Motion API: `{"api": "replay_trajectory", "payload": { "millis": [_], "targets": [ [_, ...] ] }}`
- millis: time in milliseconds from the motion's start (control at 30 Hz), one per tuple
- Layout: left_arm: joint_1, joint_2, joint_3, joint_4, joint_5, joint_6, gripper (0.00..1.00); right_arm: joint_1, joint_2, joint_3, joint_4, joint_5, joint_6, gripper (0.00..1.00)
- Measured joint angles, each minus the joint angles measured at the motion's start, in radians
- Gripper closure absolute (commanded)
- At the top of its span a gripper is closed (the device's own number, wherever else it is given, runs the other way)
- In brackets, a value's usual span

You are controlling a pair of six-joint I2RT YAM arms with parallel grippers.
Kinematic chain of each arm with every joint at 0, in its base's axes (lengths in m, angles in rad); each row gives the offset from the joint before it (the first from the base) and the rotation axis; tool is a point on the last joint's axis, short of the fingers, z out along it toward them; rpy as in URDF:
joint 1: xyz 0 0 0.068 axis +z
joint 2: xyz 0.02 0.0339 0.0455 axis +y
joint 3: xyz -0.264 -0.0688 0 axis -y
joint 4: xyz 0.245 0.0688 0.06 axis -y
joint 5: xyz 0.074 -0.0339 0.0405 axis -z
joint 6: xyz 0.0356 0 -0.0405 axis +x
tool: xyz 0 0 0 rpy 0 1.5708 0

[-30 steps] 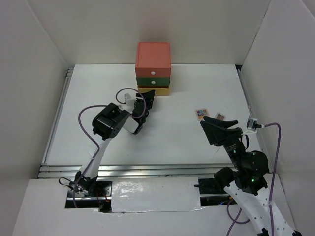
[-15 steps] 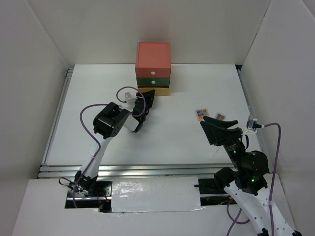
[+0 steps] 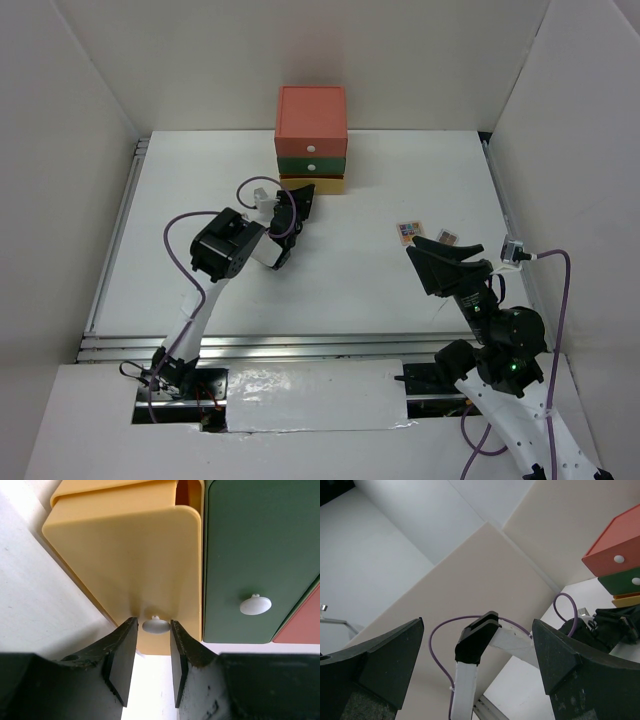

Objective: Organize the makeup

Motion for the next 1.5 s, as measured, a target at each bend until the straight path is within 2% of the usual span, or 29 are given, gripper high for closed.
{"api": "replay_trajectory", "payload": {
  "millis": [100, 200, 600, 900, 1500],
  "targets": [
    [0.001, 0.002, 0.004, 0.003, 0.0, 0.0, 0.57, 0.0, 0.0, 0.0, 0.0, 0.0, 0.0, 0.04],
    [0.002, 0.003, 0.009, 0.002, 0.003, 0.002, 0.62, 0.0, 0.0, 0.0, 0.002, -0.001, 0.0, 0.04],
    [0.004, 0.004, -0.003, 0.022, 0.013, 0.002, 0.89, 0.0, 0.001, -0.015, 0.027, -0.012, 0.001, 0.05],
    [0.0, -0.011, -0.069, 0.081, 0.024, 0.003, 0.96, 0.0, 0.001, -0.015, 0.03, -0.014, 0.002, 0.05],
    [-0.058, -0.071, -0.2, 0.122, 0.007, 0.002, 0.98, 0.0, 0.0, -0.016, 0.03, -0.015, 0.005, 0.06]
  ]
}}
